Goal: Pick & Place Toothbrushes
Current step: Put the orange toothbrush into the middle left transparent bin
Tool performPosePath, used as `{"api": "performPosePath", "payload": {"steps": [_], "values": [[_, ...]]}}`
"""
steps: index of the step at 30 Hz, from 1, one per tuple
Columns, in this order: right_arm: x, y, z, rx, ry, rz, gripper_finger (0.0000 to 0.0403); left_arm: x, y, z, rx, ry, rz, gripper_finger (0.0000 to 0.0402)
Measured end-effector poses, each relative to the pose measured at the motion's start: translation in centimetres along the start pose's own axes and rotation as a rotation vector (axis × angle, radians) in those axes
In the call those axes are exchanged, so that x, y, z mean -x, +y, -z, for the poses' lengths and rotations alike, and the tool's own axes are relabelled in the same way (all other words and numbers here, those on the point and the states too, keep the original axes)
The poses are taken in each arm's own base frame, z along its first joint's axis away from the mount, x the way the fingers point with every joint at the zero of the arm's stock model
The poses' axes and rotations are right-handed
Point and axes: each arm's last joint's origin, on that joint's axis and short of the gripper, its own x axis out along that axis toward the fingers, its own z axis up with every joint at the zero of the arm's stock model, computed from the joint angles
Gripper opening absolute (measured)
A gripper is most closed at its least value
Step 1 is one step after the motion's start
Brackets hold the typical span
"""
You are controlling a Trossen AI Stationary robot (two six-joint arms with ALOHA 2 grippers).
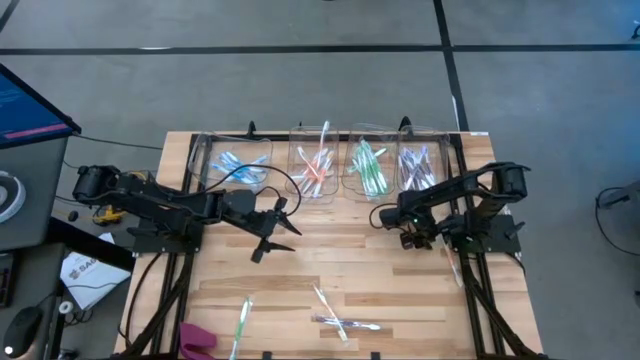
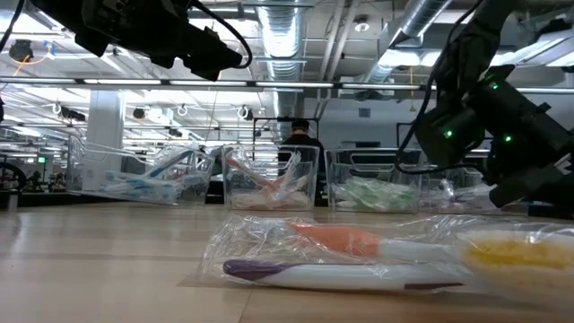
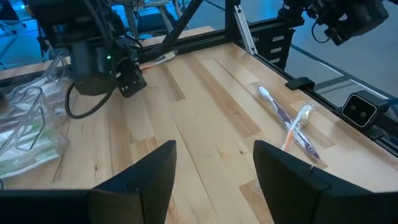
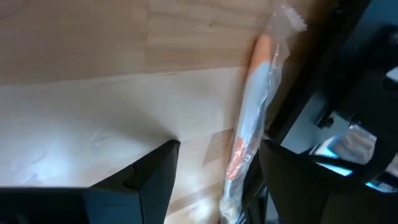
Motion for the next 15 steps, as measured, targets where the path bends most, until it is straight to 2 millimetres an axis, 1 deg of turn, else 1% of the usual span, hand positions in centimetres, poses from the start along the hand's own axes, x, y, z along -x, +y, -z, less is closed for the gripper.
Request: {"api": "performPosePath", "payload": {"steps": [7, 15], "values": [[-0.03, -0.25, -0.37, 0.005, -0.006, -0.004, 0.0226, 0.00, 0.00, 0.01, 0.000, 0.000, 0.000, 0.0209], [-0.66, -0.65, -0.49, 0.039, 0.001, 0.018, 0.0226, 0.00, -0.01, 0.02, 0.000, 0.000, 0.000, 0.0209]]}}
